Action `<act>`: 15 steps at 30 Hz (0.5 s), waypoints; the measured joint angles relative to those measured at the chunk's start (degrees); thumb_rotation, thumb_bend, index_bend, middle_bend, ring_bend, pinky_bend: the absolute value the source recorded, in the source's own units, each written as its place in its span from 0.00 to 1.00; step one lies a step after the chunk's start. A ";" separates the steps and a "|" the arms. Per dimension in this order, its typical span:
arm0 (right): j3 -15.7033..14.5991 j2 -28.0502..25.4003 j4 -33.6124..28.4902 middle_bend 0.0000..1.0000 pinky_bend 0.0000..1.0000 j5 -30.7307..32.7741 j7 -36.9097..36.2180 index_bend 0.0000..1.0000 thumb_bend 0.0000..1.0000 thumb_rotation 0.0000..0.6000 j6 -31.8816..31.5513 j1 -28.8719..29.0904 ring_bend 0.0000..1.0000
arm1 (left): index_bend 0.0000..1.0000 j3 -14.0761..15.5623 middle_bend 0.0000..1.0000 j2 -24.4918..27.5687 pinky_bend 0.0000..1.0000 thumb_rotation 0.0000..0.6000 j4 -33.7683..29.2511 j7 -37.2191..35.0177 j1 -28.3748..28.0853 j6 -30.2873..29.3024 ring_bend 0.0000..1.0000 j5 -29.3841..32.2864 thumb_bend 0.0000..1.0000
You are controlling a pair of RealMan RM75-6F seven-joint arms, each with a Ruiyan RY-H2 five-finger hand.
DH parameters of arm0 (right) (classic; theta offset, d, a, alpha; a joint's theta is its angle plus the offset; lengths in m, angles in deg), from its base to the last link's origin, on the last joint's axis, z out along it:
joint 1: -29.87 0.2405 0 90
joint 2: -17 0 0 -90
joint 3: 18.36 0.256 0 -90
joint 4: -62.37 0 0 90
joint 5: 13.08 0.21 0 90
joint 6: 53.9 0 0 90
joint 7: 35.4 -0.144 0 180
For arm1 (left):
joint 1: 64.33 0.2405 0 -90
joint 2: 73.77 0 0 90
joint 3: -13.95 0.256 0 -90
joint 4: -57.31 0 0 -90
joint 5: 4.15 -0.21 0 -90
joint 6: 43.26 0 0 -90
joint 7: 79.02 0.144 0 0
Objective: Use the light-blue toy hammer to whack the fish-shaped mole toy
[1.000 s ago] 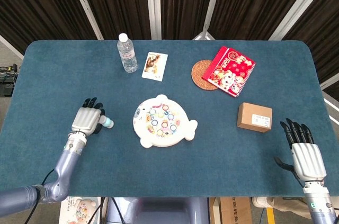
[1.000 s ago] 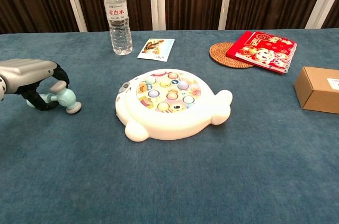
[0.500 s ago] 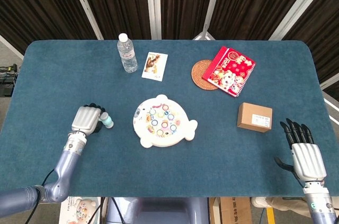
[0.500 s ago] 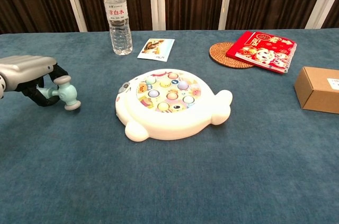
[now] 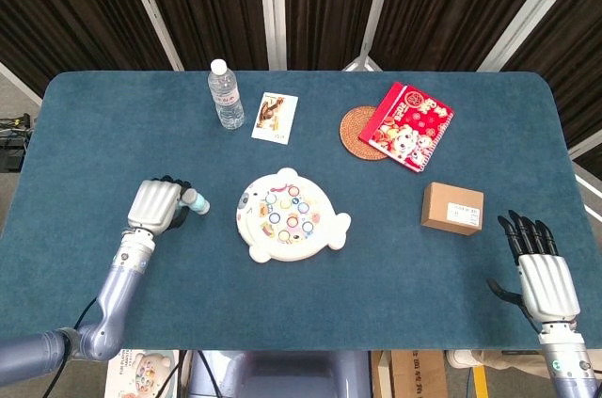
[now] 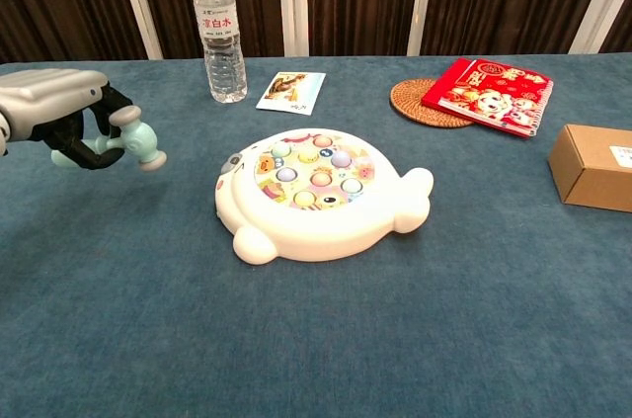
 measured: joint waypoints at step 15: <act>0.33 -0.14 -0.16 0.00 0.00 1.13 -0.37 0.00 0.20 1.00 0.55 0.07 0.00 | 0.62 -5.02 0.49 0.69 0.47 1.00 -4.79 9.83 -6.26 0.66 0.35 5.12 0.76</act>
